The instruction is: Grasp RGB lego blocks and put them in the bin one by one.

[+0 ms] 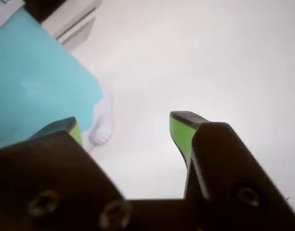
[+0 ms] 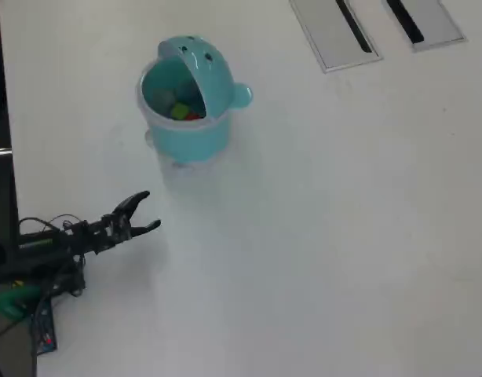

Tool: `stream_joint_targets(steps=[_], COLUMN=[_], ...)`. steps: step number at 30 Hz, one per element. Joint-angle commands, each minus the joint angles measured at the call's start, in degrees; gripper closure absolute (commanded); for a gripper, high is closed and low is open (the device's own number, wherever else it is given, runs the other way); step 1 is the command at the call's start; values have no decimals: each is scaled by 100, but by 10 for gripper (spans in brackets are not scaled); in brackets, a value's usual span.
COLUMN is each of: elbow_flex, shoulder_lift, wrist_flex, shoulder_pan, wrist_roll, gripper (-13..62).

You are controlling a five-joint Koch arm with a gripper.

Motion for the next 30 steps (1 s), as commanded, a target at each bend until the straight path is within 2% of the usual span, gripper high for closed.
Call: stream_joint_targets(steps=[1,21,30], elbow_flex=[-26,1582,2021], shoulder_lift=[404,396,387], wrist_flex=[-668,-2065,-2408], shoulder_pan=[0,53,167], wrist_roll=[105,1714,1846], gripper=[164,173,172])
